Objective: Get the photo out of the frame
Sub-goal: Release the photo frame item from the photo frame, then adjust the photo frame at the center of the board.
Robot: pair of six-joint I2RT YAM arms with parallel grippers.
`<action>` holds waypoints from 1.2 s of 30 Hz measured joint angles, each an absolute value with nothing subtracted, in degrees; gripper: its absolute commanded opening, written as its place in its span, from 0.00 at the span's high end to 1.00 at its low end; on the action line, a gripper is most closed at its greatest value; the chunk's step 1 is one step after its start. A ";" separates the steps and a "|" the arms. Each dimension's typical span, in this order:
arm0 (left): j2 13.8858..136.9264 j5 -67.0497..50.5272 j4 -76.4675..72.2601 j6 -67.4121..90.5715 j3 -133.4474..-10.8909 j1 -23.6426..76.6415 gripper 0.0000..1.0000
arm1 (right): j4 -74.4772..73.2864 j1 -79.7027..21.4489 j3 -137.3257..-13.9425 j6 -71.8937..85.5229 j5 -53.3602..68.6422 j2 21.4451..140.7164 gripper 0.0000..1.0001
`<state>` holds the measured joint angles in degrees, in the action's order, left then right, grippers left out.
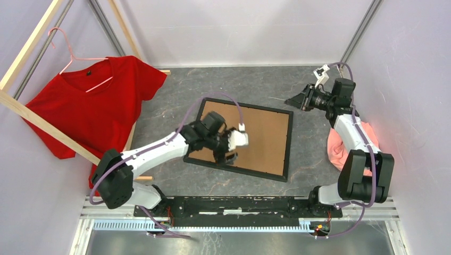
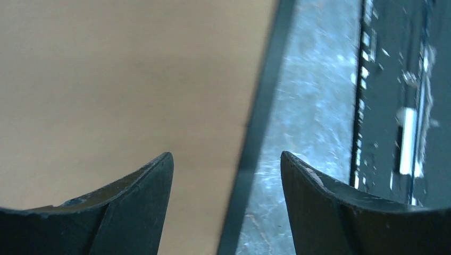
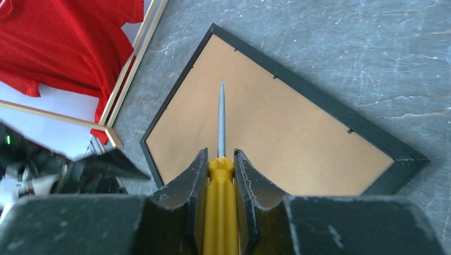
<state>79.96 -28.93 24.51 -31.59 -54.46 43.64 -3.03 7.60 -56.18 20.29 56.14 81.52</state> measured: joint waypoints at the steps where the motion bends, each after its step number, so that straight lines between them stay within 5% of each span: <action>1: 79.94 -28.03 25.50 -33.15 -54.02 46.15 0.22 | -2.63 8.08 -55.86 20.36 56.16 81.41 1.00; 8: 80.03 -16.62 27.03 -37.50 -49.71 59.42 0.30 | 0.32 9.54 -54.15 21.80 56.53 80.68 1.00; 24: 85.08 -6.02 19.27 -37.45 -45.54 60.25 0.44 | 7.20 12.27 -50.00 26.89 56.75 77.52 1.00; 29: 85.76 -6.24 18.79 -37.58 -45.56 60.47 0.69 | 7.73 12.27 -49.98 27.42 56.77 77.52 1.00; 36: 89.03 -5.82 17.45 -36.38 -48.40 61.17 0.79 | 8.34 12.27 -49.84 27.86 56.75 77.52 1.00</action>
